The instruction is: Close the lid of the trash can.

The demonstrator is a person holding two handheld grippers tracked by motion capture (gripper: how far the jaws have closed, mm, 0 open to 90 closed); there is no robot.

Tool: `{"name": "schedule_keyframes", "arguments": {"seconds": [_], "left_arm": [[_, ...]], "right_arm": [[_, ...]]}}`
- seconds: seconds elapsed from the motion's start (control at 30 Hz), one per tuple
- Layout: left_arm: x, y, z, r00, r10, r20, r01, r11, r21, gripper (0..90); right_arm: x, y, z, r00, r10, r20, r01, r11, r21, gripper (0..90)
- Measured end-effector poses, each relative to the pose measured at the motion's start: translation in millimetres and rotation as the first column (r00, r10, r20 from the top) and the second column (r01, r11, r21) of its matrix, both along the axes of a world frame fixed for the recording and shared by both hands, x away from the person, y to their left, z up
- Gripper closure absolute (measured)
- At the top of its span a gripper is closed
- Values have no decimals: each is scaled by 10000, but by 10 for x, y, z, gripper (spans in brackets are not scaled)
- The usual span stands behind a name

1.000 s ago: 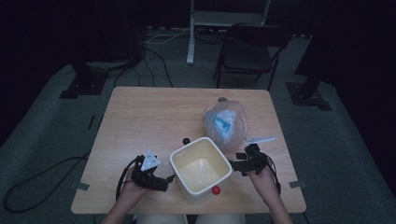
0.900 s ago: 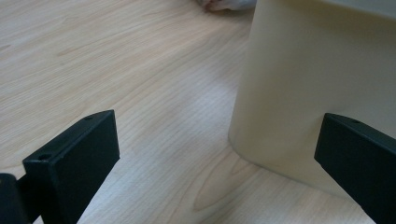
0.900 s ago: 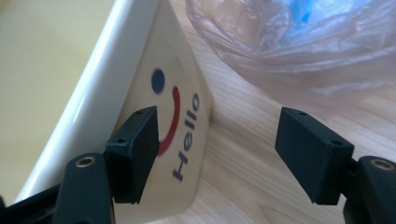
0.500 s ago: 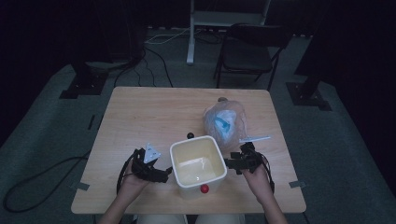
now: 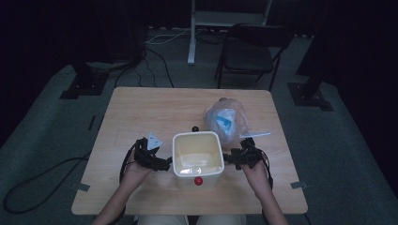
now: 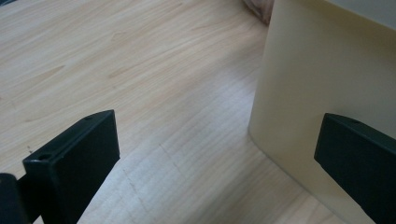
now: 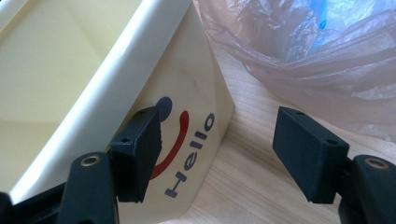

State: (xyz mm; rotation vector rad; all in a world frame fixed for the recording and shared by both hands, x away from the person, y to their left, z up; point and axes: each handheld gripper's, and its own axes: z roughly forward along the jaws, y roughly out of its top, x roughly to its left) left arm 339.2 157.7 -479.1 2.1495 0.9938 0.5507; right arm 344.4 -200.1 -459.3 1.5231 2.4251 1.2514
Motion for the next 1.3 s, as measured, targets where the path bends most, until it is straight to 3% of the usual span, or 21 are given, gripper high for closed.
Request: {"name": "schedule_keyframes", "arguments": {"seconds": [0.2,0.37,0.47,0.57,0.63,0.87,1.07,1.3], "left_arm": [[9,6,-15,10000,92,-30,-93,9998,-187,5],[41,5,-12,9999,127,-15,-127,9998,-139,5],[42,27,-23,9999,12,-107,-16,9995,-319,5],[21,67,-41,9998,44,-180,-53,9986,-523,5],[3,90,-51,9997,84,-230,-96,9986,-520,5],[-92,165,-43,9997,114,-231,-131,9973,-725,5],[-173,250,1,9999,87,-66,-94,9933,-1154,5],[-272,312,23,9999,-143,41,147,9889,-1479,5]], "right_arm": [[-30,-1,-5,9999,-97,-83,97,9999,51,314],[-76,17,17,9999,-2,140,6,9996,-278,304],[-65,3,5,9999,54,105,-50,9994,-348,274],[-70,-16,-17,9996,-20,273,40,9974,-724,271],[-73,-44,-38,9996,-35,289,51,9984,-565,256],[-123,-123,-40,9961,-13,878,25,9999,-136,220],[-173,-144,-5,9848,193,1727,-170,9997,-147,215],[-214,-174,-34,9763,177,2157,-124,9996,-258,200]]}}
